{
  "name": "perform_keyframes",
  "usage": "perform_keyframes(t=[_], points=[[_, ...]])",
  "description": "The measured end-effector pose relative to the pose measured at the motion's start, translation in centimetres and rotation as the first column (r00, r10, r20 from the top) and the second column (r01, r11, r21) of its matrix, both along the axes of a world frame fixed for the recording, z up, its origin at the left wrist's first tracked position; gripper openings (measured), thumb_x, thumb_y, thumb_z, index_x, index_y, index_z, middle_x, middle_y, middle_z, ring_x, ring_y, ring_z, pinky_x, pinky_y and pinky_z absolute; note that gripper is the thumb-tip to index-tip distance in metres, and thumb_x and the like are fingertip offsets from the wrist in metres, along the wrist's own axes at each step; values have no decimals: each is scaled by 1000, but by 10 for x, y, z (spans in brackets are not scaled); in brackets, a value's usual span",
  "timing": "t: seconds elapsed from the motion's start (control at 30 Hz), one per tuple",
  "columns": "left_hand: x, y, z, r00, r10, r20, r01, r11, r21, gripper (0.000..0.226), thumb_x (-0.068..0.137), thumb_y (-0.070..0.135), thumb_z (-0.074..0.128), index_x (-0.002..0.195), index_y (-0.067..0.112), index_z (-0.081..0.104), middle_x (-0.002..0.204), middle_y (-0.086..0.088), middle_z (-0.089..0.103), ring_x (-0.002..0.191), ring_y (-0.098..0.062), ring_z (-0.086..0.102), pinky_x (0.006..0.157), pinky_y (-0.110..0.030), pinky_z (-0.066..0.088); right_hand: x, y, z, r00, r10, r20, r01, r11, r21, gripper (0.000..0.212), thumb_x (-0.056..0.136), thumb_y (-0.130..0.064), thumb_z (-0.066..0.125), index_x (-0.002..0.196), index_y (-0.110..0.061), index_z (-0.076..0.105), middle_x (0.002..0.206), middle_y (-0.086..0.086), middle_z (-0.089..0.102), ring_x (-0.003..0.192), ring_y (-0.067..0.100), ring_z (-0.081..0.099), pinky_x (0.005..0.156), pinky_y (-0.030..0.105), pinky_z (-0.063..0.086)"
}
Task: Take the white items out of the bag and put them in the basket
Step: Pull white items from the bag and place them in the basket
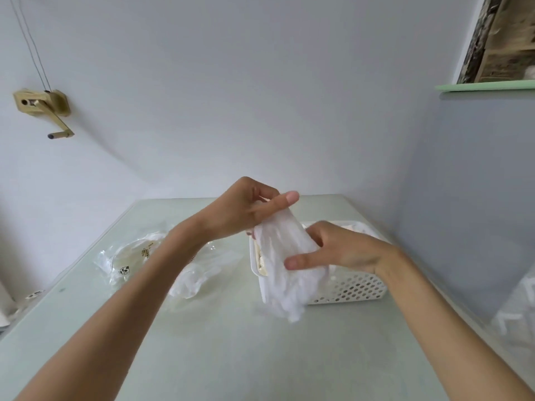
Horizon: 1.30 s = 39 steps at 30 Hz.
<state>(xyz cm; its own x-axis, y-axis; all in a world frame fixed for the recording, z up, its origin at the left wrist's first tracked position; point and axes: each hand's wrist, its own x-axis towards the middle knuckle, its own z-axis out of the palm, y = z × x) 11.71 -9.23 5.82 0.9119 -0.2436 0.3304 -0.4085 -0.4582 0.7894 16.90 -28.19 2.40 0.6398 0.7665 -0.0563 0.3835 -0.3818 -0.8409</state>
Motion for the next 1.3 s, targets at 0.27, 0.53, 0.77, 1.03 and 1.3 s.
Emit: perform_keyframes(t=[0.27,0.53,0.77,1.03,1.3], points=[[-2,25,-9,971,-79,-226,133,962,238,31,79,26,76,109,27,66,91,-2,75,85,-17,72,83,-26,55,-14,-29,-9,988,7,156,10,994,-107,29,68,-43,83,91,-29,71,88,-14,69,82,3,63,70,16,45],[6,-2,-27,989,-55,-136,32,986,-163,70,64,58,76,122,29,49,117,7,65,104,-4,65,81,-21,54,-11,-7,-2,959,-283,14,260,901,347,25,77,-28,74,91,-8,69,73,-3,67,69,4,62,62,17,45],[11,-11,-52,992,126,-28,-129,952,-278,14,91,18,63,81,9,66,67,-2,67,54,-7,58,51,-14,41,4,-30,-19,899,-377,-223,433,682,589,33,63,-32,86,86,-15,71,78,6,55,74,16,53,73,27,39],[20,-27,-44,1000,26,-16,-27,997,-71,18,90,25,65,75,15,67,39,14,47,36,1,39,41,-9,28,15,-31,14,934,-335,127,290,915,281,17,76,-25,76,92,-20,75,82,-3,74,77,7,68,69,16,51],[54,-16,-54,990,141,29,-133,973,-190,23,97,26,54,85,9,62,44,8,31,40,-8,23,40,-16,21,56,-57,19,837,-534,-118,537,761,363,36,71,-33,76,92,-4,73,93,12,73,81,18,67,75,28,56]])
